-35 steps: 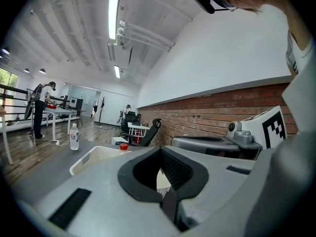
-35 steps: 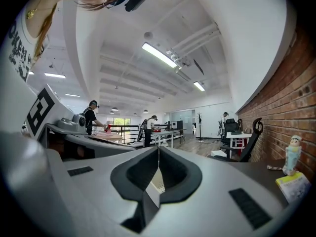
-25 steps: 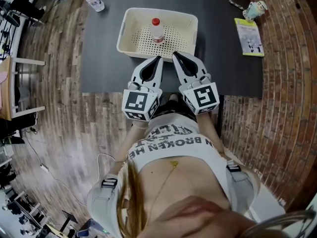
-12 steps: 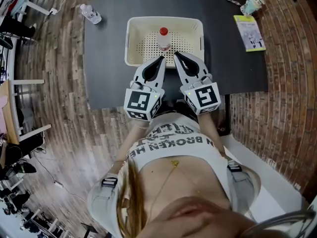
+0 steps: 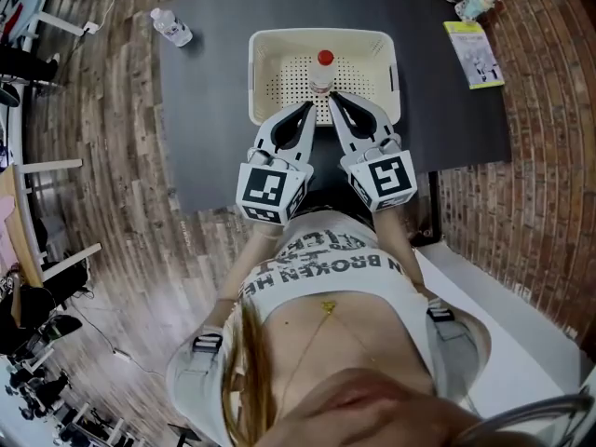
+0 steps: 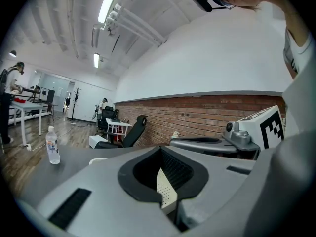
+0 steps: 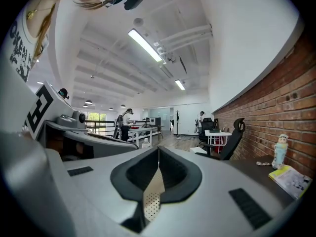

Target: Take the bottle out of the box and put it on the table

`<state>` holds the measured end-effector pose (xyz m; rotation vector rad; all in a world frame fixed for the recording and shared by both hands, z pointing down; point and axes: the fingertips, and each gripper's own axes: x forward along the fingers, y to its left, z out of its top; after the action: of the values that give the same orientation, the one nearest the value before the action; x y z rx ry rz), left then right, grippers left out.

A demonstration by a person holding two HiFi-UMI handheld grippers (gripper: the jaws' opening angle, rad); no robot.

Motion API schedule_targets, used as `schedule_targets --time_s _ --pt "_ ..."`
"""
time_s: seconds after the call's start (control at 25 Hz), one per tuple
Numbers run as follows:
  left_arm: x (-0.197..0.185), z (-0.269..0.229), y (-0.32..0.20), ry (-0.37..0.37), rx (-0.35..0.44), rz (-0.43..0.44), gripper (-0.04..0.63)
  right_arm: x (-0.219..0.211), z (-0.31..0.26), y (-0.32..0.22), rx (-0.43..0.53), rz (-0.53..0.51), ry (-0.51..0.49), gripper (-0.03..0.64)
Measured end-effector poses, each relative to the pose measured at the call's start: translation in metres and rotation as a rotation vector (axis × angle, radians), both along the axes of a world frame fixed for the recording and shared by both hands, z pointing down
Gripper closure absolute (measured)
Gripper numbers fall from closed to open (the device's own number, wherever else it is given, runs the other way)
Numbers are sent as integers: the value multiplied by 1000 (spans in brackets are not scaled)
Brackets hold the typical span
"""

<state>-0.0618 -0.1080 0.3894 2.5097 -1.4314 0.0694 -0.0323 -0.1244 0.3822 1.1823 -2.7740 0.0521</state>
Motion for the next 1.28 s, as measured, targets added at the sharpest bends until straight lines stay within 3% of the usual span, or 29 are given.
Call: schedule_targets --time_s 0.36,0.8,1.28 --pt "-2 7 -13 -3 -12 8 589 9 8 -9 -18 30 13 607" --pt "30 -3 -39 -3 -13 -60 589 30 -5 -37 -18 -63 19 607" --pt "46 2 -53 -12 -29 -94 589 49 1 -49 -49 -90 6 607"
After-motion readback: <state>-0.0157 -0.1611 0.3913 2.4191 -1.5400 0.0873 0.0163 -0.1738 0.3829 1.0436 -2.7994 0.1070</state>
